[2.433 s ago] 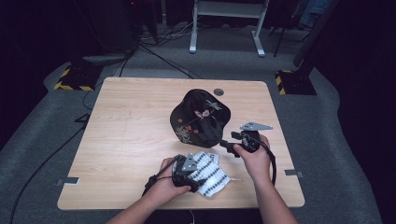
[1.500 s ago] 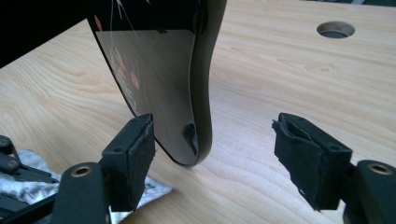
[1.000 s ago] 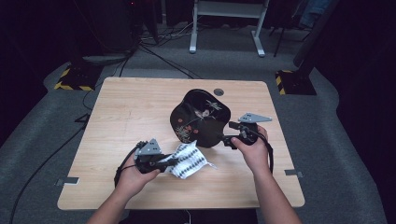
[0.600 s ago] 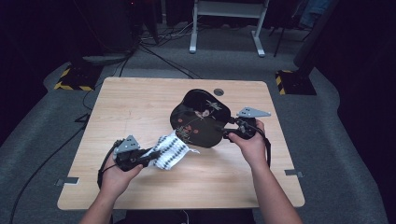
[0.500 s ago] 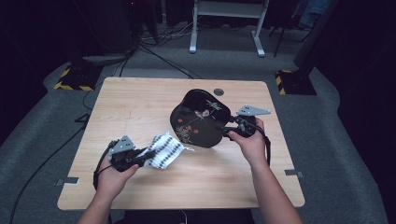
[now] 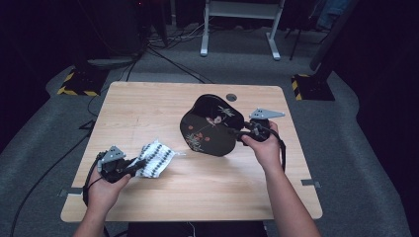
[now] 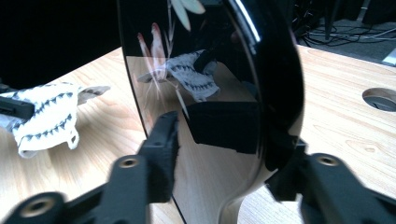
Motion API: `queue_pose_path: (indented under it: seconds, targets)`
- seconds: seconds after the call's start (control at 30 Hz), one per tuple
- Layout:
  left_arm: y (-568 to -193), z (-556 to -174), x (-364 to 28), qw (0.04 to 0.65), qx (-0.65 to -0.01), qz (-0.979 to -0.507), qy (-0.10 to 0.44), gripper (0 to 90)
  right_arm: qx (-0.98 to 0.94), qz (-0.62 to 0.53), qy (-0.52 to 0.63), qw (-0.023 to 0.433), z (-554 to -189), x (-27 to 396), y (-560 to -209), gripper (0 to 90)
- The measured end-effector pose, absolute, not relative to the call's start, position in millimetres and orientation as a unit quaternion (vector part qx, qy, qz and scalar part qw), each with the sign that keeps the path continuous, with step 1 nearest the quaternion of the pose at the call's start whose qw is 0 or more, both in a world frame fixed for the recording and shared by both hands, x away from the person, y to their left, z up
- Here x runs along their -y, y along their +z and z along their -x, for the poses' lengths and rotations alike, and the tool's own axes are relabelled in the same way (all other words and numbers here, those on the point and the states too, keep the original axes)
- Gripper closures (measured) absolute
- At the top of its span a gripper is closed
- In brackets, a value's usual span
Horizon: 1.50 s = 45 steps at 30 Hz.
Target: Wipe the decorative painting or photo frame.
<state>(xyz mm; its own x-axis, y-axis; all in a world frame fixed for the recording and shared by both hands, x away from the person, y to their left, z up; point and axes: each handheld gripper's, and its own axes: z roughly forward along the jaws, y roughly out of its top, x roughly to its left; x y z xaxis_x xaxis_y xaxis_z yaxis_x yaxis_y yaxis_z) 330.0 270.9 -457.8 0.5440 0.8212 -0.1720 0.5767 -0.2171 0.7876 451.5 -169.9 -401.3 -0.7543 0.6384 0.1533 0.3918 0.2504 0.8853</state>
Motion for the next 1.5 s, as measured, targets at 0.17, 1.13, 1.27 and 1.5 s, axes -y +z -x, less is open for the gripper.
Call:
queue_pose_path:
  seconds: [0.17,1.13,1.27,1.5]
  targets:
    - [-458.1,-330.0,-268.9,0.433,-0.459,-0.763,0.142,76.5,-0.779,-0.321,0.526,0.115,-450.7,172.5,-401.6,61.3]
    - [-446.6,-348.3,-264.5,0.439,-0.447,-0.765,0.149,76.5,-0.799,-0.254,0.545,0.036,-424.2,184.6,-402.1,78.9]
    - [-439.0,-354.1,-261.9,0.439,-0.443,-0.766,0.154,76.6,-0.800,-0.253,0.543,0.031,-417.6,184.8,-401.5,78.9]
    - [-438.3,-365.9,-260.3,0.415,-0.455,-0.769,0.175,76.8,-0.803,-0.246,0.542,0.021,-406.0,182.3,-401.5,78.8]
